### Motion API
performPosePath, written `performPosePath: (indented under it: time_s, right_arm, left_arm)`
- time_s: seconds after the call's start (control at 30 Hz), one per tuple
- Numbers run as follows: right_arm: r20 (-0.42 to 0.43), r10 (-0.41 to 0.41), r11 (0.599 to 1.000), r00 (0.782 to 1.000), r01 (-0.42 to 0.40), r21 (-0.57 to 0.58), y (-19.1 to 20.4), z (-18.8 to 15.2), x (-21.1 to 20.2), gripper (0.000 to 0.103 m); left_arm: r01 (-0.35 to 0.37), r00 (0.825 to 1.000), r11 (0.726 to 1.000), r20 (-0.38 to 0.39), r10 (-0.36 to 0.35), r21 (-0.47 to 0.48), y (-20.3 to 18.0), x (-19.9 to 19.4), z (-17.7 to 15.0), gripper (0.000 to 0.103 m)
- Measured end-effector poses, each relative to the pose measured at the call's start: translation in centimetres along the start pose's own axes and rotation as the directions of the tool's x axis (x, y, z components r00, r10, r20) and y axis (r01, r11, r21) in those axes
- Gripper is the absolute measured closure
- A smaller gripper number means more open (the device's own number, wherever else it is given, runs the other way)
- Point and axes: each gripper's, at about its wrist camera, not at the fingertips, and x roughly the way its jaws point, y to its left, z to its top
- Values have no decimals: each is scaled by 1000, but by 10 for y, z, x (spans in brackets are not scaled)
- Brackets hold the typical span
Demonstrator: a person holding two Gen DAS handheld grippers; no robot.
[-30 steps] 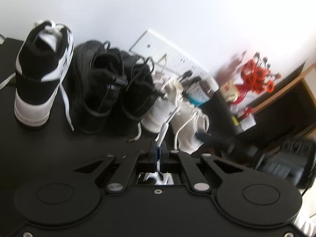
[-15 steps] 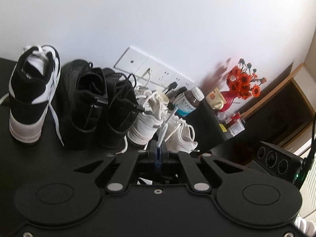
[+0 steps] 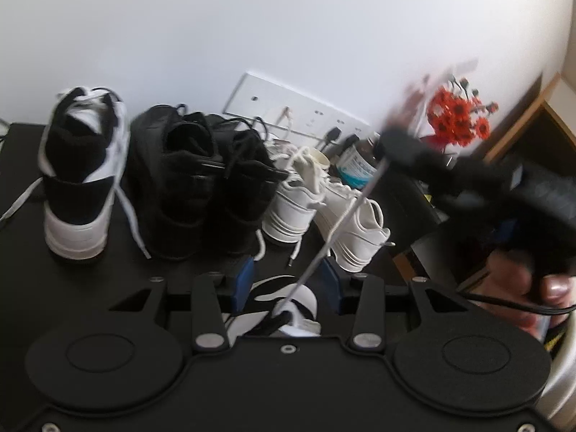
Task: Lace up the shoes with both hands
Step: 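Turn the held sneaker with the left gripper toward the right gripper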
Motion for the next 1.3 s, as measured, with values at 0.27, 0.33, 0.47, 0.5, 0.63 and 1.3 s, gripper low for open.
performPosePath:
  time_s: [0.27, 0.33, 0.47, 0.5, 0.63, 1.3]
  right_arm:
    - [-10, -42, 998, 999, 42, -38, 12, -7, -5, 95]
    - [-5, -114, 993, 994, 114, -24, 6, -9, -9, 77]
    - [-13, -254, 967, 967, 254, -9, -6, -19, -14, 32]
    - [-36, -292, 956, 956, 292, -3, -10, -24, -14, 25]
    - [-158, -397, 914, 904, 405, 23, -22, -51, -14, 20]
    - [-384, -426, 882, 819, 470, 24, -24, -120, 2, 8]
  left_arm:
    - [-21, 1000, 1000, -24, 20, -18, -4, 17, -1, 101]
    - [-40, 999, 995, -40, 36, -93, 11, 20, 1, 101]
    - [-107, 993, 962, -81, 89, -251, 47, 24, 1, 94]
    - [-123, 991, 956, -92, 101, -266, 52, 24, 0, 90]
    - [-162, 984, 965, -110, 141, -207, 54, 16, -6, 49]
    - [-302, 915, 905, -176, 363, 299, -9, 30, -42, 30]
